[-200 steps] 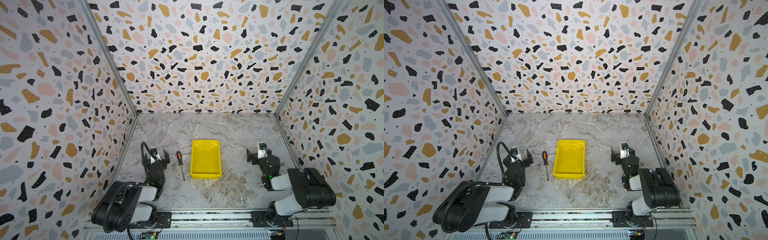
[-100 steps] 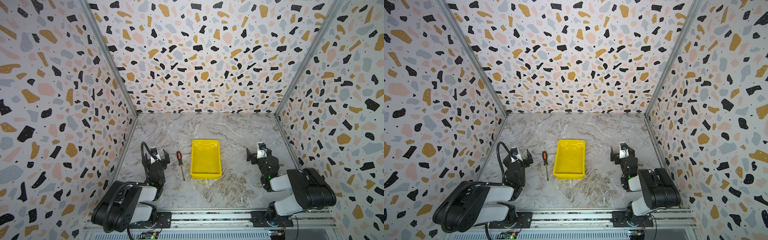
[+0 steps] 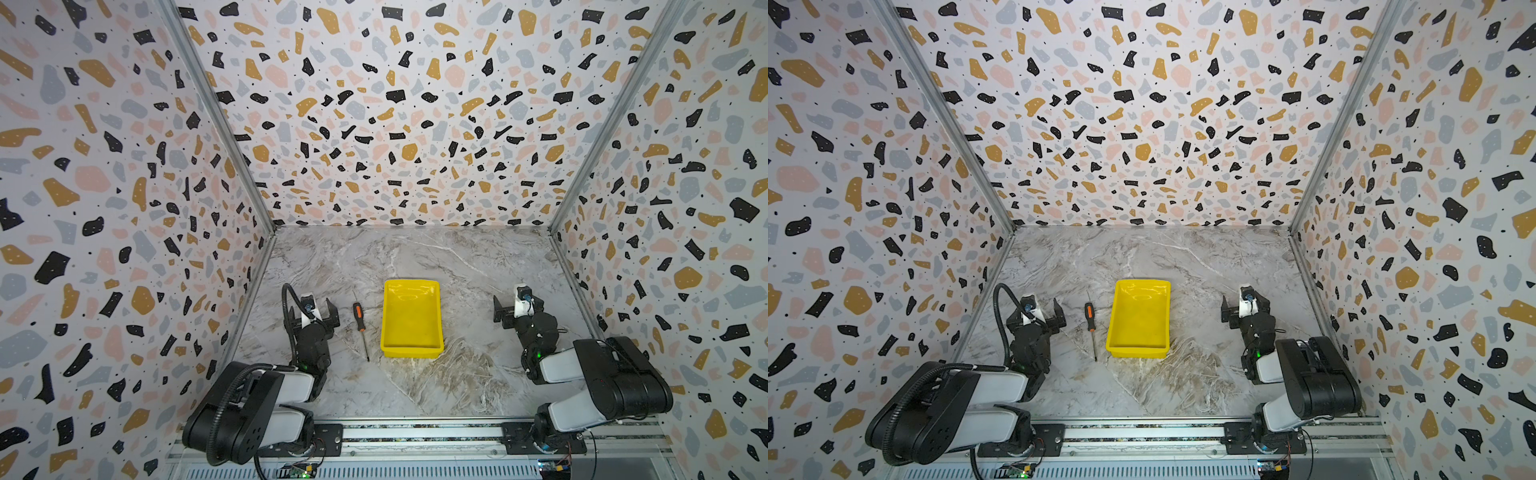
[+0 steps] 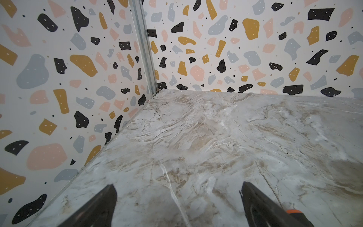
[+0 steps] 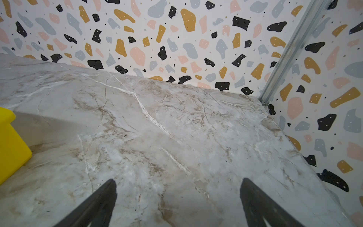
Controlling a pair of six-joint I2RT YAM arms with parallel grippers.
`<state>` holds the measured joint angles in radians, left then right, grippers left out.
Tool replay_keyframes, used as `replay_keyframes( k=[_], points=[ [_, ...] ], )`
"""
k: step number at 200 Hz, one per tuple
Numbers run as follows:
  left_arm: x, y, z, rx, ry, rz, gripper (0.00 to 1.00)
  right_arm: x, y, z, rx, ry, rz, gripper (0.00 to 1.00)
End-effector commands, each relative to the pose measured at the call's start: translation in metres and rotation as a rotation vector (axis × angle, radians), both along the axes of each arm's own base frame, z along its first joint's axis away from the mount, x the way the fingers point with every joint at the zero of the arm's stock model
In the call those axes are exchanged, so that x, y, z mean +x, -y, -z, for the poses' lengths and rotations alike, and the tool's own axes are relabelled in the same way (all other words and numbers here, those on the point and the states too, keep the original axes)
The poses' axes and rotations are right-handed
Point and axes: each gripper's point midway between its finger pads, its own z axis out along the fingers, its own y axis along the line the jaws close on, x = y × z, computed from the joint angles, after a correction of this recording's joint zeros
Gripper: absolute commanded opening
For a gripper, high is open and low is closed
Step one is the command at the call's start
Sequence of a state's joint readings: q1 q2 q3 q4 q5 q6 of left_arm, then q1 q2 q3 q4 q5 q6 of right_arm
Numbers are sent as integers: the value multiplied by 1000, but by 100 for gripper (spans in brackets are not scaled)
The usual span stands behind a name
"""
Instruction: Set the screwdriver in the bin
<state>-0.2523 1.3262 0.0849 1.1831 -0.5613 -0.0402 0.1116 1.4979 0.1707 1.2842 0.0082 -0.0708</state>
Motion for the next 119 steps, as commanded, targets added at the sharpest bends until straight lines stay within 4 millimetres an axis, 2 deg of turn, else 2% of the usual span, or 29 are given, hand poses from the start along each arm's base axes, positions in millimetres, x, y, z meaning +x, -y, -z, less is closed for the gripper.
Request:
replay_keyframes(
  k=[1,59,80,93,97,108,119],
  points=[
    [0,-1,-15,-15,63,-7,100,0,0,-11,-1,40,1,99],
    [0,-1,-15,-16,64,-7,100,7,0,-7,35,0,-45,99],
    [0,-1,-15,-17,65,-7,100,4,-1,-8,31,12,-54,99],
    [-1,-1,-16,-12,70,-4,100,-6,-3,-13,18,49,-55,99],
    [-1,-1,-17,-12,72,-1,100,-10,-2,-23,18,94,-43,99],
    [-2,-2,-21,-18,80,-14,100,-22,4,-35,18,148,11,99],
    [2,-7,-35,-17,86,-53,100,-32,12,-47,36,173,69,99]
  ],
)
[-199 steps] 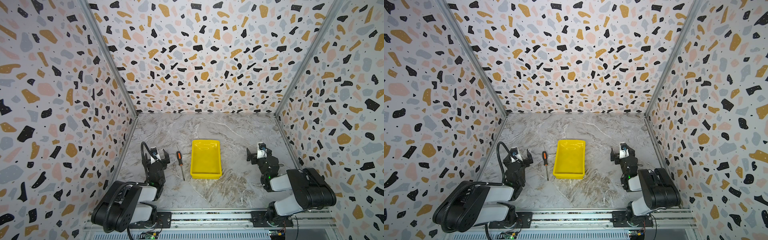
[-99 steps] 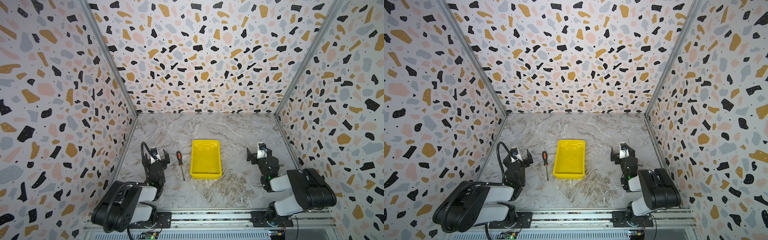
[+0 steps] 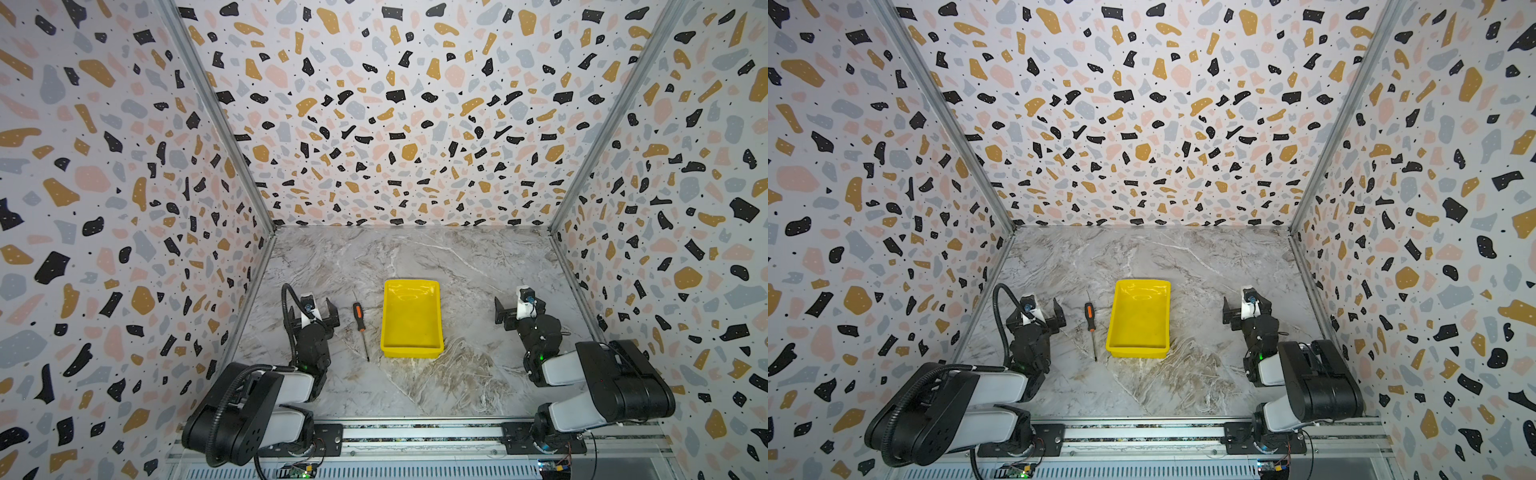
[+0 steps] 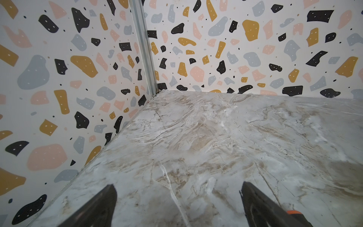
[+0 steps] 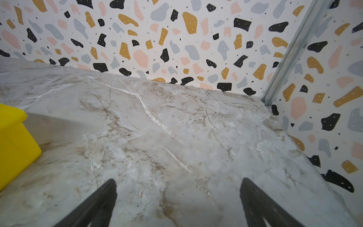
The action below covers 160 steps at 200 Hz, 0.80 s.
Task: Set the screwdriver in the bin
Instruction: 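Reach the left gripper toward the screwdriver handle while the right arm shifts forward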
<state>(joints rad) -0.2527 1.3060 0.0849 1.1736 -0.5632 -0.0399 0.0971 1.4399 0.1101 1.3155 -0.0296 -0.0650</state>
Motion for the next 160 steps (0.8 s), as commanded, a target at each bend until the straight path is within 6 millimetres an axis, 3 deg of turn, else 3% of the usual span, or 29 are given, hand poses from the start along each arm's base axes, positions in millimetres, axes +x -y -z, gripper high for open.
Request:
replay_keyframes(
  k=[1,24,40,57,68,79,85,98,110,134,149,160],
  points=[
    [3,-7,-30,-17,61,-52,100,-17,13,-40,26,134,99,99],
    [24,9,-67,-12,-117,4,100,-20,28,-60,74,74,212,99],
    [24,27,-88,-78,-105,98,100,-24,17,-92,134,95,165,99],
    [17,40,-95,-238,-124,153,100,-28,21,-106,271,18,211,99],
    [9,49,-88,-358,-154,183,100,-37,41,-90,348,-124,361,99],
    [1,75,-70,-327,-234,348,100,-63,73,-54,432,-263,614,99],
    [-5,82,-58,-325,-265,398,100,-71,83,-42,444,-291,671,100],
    [-13,76,-40,-353,-271,362,100,-64,69,-25,471,-339,527,99],
    [-20,59,-18,-380,-270,262,100,-63,55,-12,547,-374,429,99],
    [-34,19,4,-424,-250,14,99,-61,36,12,591,-422,345,99],
    [-35,16,6,-421,-260,-10,100,-62,29,24,593,-426,321,99],
    [-38,15,15,-440,-287,-27,100,-60,22,20,568,-424,297,99]
  ],
)
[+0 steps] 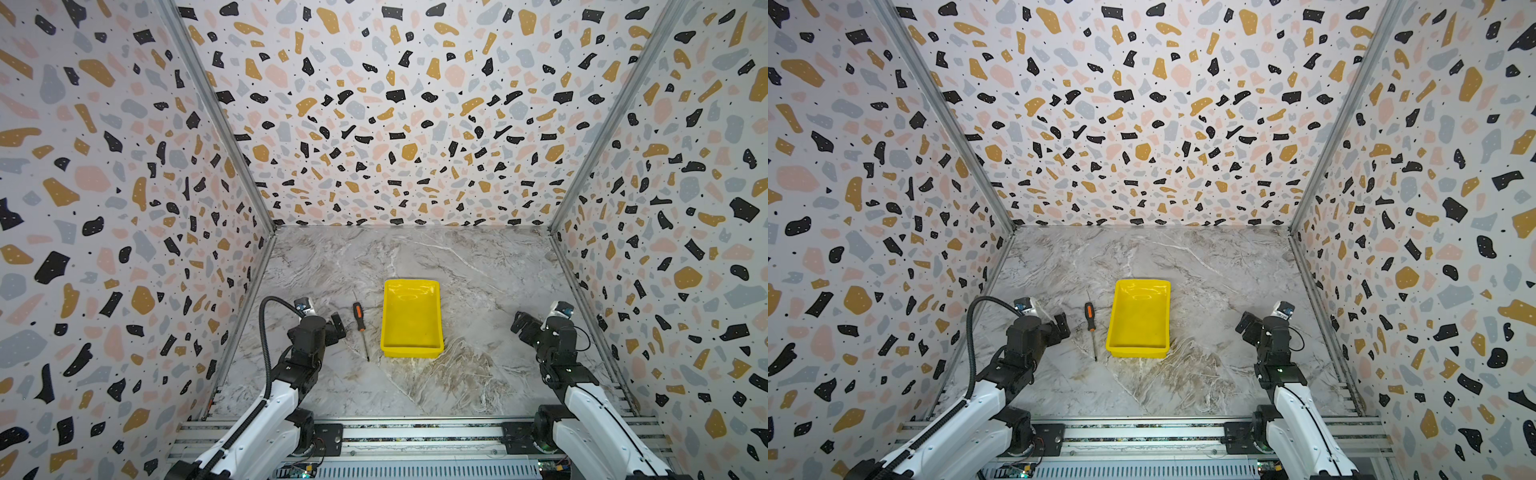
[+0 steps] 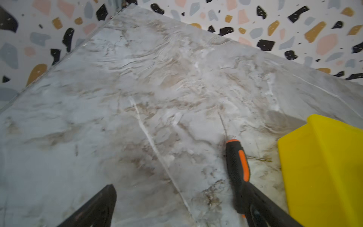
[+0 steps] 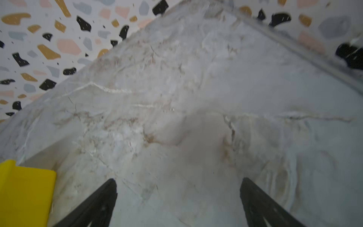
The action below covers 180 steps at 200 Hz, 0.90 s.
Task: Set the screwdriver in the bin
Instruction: 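Reach the left gripper toward the screwdriver handle while the right arm shifts forward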
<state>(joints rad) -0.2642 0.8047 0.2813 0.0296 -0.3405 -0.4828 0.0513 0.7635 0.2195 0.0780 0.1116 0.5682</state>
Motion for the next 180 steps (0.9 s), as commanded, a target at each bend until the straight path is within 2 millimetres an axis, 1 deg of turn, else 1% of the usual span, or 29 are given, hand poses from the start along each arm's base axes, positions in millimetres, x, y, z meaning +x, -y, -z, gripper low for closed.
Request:
replay_keyframes(
  k=[1,6,17,32,46,54,71,83,93,105,121,136,162,174,180],
  points=[
    [2,-14,-10,-51,39,-127,100,8,-22,-14,53,57,-72,99],
    [0,-18,-5,-50,26,-154,100,8,-25,-16,40,66,-76,99],
    [-2,-24,-3,-35,9,-189,100,9,-34,-20,17,89,-102,99],
    [0,-24,-3,-29,0,-193,100,10,-47,-23,-9,113,-141,99],
    [0,-25,-4,-22,-6,-198,100,11,-53,-21,-27,102,-150,99],
    [-1,-27,-5,-12,-15,-208,100,12,-52,-19,-43,89,-140,99],
    [-5,-34,-8,-3,-13,-247,100,16,-44,-13,-77,56,-81,99],
    [-7,-34,-11,-12,4,-244,100,20,-37,-10,-85,36,-31,99],
    [-9,-34,-15,-24,27,-243,100,24,-37,-7,-74,37,-11,99],
    [-13,-36,-20,-37,54,-250,100,26,-38,2,-67,8,-1,99],
    [-19,-40,-25,-61,102,-276,100,28,-34,13,-91,-50,28,99],
    [-24,-44,-26,-77,142,-292,100,32,-38,11,-110,-51,5,99],
    [-26,-47,-26,-81,164,-311,100,46,-39,-4,-136,12,5,99],
    [-24,-46,-23,-73,147,-303,100,51,-43,0,-141,20,-10,99],
    [-22,-44,-21,-67,136,-296,100,55,-48,3,-140,11,-36,99]
  ],
)
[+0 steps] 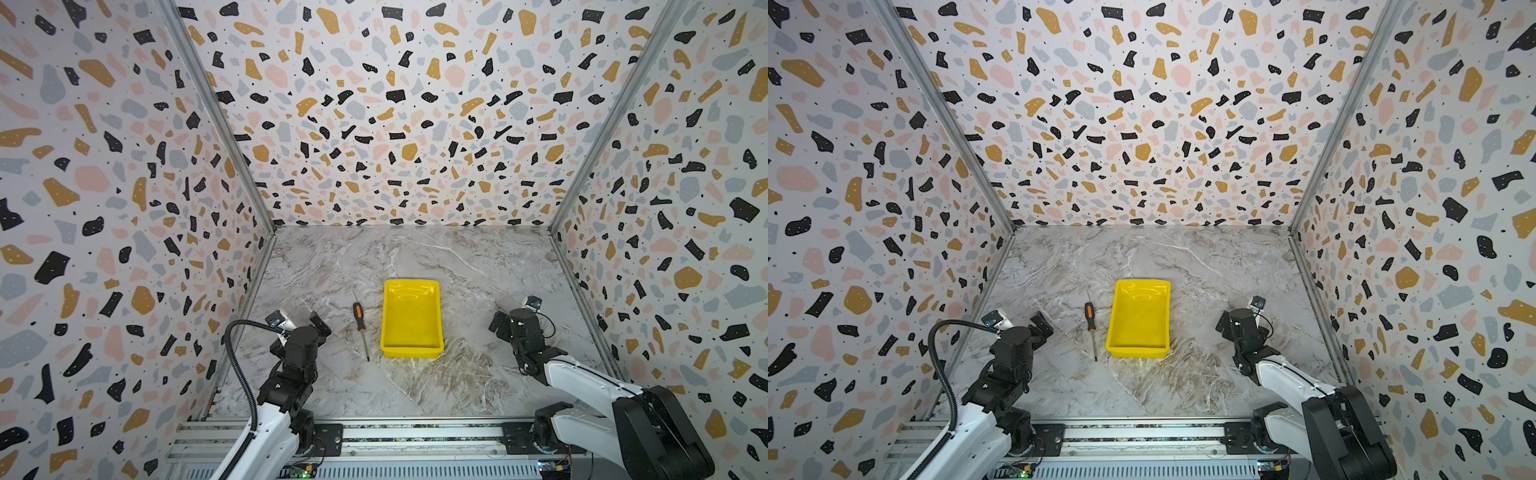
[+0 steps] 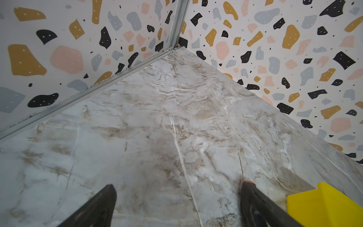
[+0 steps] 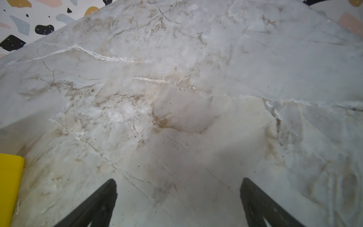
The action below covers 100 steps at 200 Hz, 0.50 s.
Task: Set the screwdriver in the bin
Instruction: 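Reach the left gripper toward the screwdriver handle while the right arm shifts forward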
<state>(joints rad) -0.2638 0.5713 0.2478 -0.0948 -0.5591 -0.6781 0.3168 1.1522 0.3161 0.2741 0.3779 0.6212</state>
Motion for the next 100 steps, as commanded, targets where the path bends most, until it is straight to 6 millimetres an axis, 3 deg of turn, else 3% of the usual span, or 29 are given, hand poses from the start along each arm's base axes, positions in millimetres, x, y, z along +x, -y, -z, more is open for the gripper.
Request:
replay_keyframes(
  k=[1,49,57,75,100],
  points=[
    [3,-2,4,8,-13,-17,100,23,-9,-17,-13,66,-25,99],
    [-1,-11,14,-41,-143,-137,100,30,-21,-9,-56,2,-55,98],
    [8,4,14,-110,-141,-80,100,28,-21,-10,-51,13,-56,98],
    [37,57,8,-243,-105,185,99,27,-21,-11,-44,19,-63,97],
    [44,96,21,-365,-201,296,87,30,-22,-5,-41,-14,-62,97]
  ],
)
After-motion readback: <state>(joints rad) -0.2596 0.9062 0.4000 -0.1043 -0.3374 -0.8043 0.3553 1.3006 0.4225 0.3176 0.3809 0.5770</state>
